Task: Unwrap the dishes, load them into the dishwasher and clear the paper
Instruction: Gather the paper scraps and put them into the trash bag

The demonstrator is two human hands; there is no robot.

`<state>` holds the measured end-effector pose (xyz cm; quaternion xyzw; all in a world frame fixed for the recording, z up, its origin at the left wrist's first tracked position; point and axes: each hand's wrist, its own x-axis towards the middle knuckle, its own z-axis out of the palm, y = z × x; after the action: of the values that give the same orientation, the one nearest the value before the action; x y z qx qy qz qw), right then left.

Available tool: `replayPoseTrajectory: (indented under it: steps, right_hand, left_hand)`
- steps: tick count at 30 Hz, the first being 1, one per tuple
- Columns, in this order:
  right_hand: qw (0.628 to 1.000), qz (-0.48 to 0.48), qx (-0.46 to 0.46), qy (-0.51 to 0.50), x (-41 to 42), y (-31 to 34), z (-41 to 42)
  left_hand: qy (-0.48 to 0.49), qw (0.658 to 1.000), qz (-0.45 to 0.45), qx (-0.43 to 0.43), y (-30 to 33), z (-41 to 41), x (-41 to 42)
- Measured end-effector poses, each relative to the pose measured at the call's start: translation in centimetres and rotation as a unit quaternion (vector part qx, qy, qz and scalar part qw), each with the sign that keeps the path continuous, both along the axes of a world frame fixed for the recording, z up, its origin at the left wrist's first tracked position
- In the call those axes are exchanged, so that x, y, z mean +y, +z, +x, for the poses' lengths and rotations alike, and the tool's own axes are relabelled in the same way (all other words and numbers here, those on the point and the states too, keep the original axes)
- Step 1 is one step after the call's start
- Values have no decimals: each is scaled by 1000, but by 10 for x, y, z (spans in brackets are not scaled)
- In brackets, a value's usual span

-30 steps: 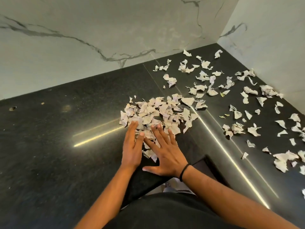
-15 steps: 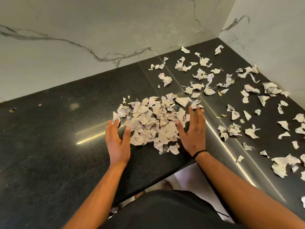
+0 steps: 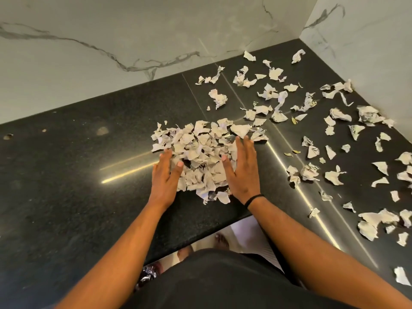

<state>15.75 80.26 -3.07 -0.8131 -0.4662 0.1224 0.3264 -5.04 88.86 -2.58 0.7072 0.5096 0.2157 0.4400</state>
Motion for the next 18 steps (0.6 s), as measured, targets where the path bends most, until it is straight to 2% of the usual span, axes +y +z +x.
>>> replayPoseTrajectory:
  steps: [2, 4, 6, 9, 11, 15, 18]
  right_hand:
    - [1000, 6, 13, -28, 2, 5, 9]
    - [999, -16, 36, -32, 5, 5, 16]
    - [997, -50, 53, -7, 10, 2, 17]
    - [995, -81, 28, 58, 14, -7, 6]
    - [996, -53, 36, 66, 14, -9, -2]
    - [998, 27, 54, -2, 11, -9, -9]
    - [999, -28, 38, 3, 11, -13, -11]
  left_hand:
    - [11, 999, -22, -48, 1, 1, -5]
    - [63, 993, -22, -94, 1, -2, -6]
    - [127, 985, 1, -120, 1, -3, -5]
    - [175, 976, 62, -113, 5, -4, 2]
    - [175, 977, 70, -98, 8, -3, 7]
    - [141, 984, 70, -82, 2, 1, 8]
    - [92, 992, 73, -53, -11, 14, 1]
